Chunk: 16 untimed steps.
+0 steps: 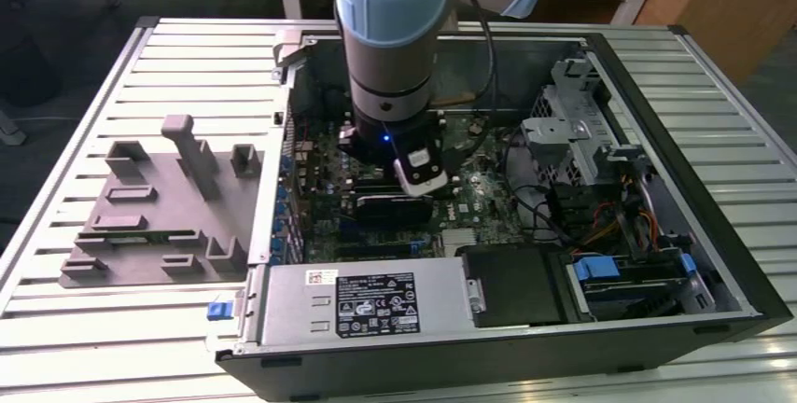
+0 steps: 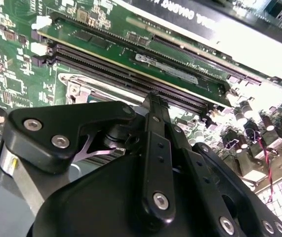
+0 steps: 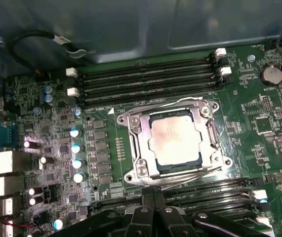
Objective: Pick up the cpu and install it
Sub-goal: 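Install the second cpu locking lever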
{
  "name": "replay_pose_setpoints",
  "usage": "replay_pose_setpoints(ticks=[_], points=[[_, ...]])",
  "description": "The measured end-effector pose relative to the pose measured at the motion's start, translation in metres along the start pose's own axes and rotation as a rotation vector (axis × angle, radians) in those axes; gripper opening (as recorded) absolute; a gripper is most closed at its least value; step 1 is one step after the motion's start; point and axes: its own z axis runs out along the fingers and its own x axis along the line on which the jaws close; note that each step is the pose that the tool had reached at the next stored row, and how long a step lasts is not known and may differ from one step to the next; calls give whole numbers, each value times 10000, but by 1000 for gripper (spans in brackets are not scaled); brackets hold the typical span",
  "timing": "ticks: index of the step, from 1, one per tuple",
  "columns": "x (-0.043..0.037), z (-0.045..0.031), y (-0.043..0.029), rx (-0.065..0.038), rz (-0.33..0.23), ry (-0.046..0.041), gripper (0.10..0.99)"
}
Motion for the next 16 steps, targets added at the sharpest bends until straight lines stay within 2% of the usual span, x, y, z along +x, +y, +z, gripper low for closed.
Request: replay_pose_setpoints(ticks=[12, 14, 16], points=[[54, 42, -19, -140, -3, 25, 106], [67, 49, -23, -187, -9, 35, 106], [76, 56, -26, -280, -16, 51, 106]])
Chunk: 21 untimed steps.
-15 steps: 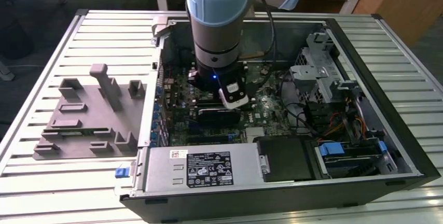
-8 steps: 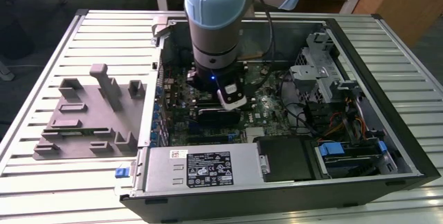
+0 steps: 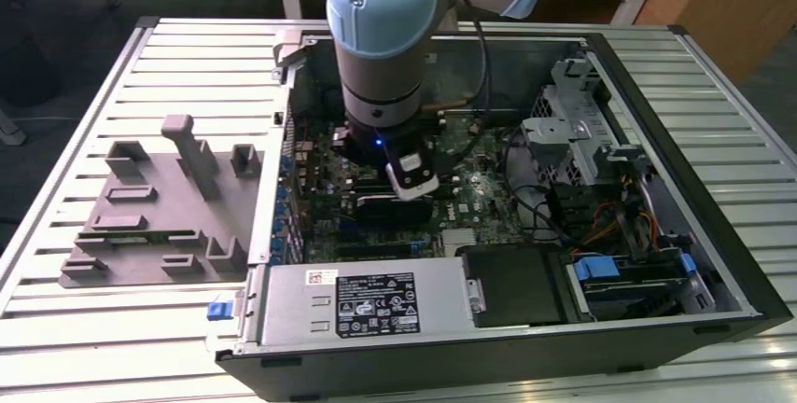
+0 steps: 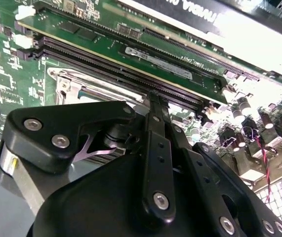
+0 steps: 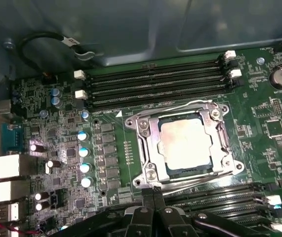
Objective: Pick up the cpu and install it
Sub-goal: 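Install the second cpu locking lever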
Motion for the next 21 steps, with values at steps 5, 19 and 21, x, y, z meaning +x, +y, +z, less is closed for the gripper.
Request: replay_pose_setpoints(ticks=[5, 19, 21], points=[[13, 25, -8, -139, -7, 23, 106], [35, 54, 3, -157, -27, 33, 106], [38, 58, 12, -158, -32, 35, 106]])
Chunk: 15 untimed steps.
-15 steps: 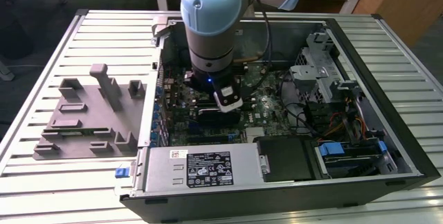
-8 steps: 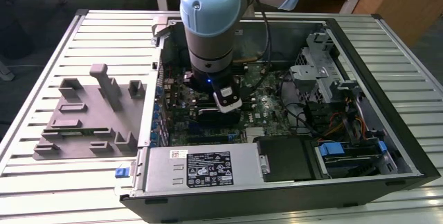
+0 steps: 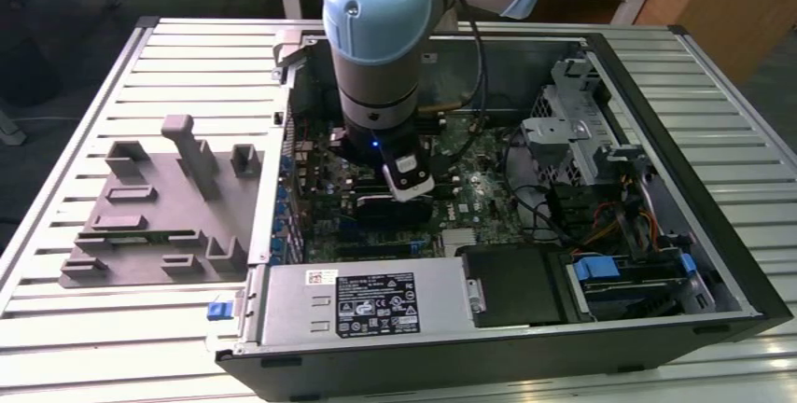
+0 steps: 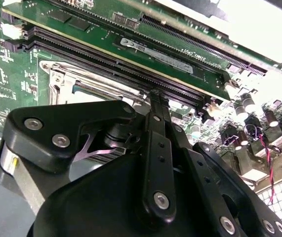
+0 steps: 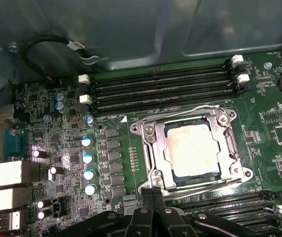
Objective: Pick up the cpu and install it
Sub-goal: 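Install the second cpu locking lever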
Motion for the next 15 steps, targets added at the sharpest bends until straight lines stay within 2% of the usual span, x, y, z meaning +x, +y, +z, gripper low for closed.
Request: replay_pose_setpoints(ticks=[15], points=[[43, 50, -7, -2, -7, 0, 106]])
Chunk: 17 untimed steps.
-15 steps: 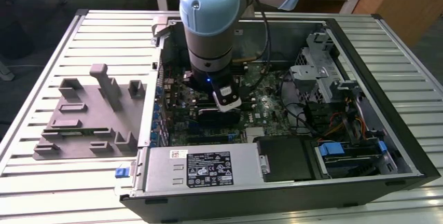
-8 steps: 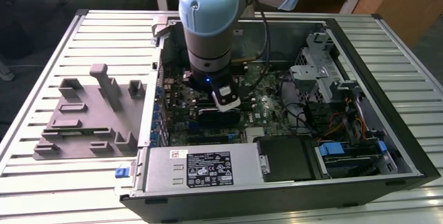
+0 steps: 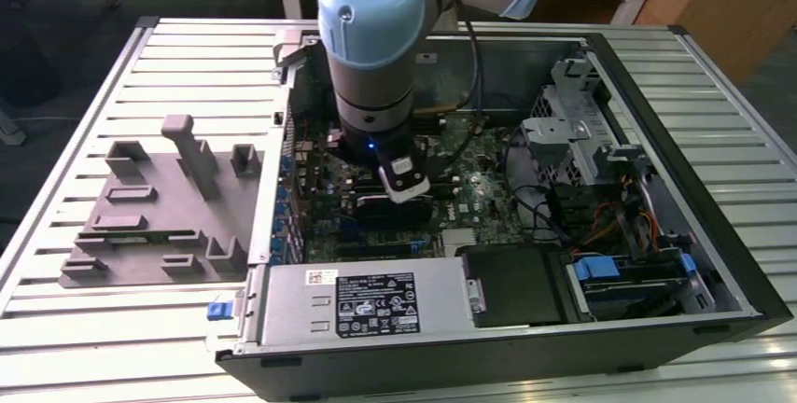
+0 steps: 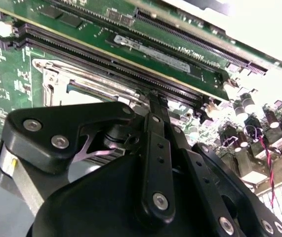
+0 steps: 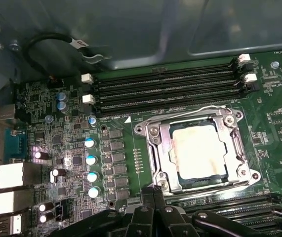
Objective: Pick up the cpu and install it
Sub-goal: 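Install the second cpu locking lever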
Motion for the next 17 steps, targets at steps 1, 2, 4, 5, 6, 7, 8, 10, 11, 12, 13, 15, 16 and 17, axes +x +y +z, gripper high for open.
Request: replay_pose_setpoints(ticks=[1, 2, 4, 5, 6, 7, 8, 10, 11, 12, 13, 15, 16, 17], points=[[6, 1, 0, 3, 0, 3, 106], [11, 2, 1, 5, 1, 2, 106], [21, 8, 8, 5, 0, 4, 106], [26, 13, 15, 3, -1, 2, 106], [31, 17, 23, 3, -1, 2, 106], [33, 22, 32, 2, -2, 2, 106], [36, 25, 39, 5, -2, 3, 106], [39, 31, 53, 9, -1, 3, 106], [39, 32, 56, 21, -3, 1, 106], [39, 33, 57, 36, -5, -2, 106], [39, 32, 57, 43, -5, -4, 106], [39, 24, 60, 53, -6, -12, 106], [39, 20, 62, 61, -8, -16, 106], [39, 12, 64, 67, -8, -18, 106]])
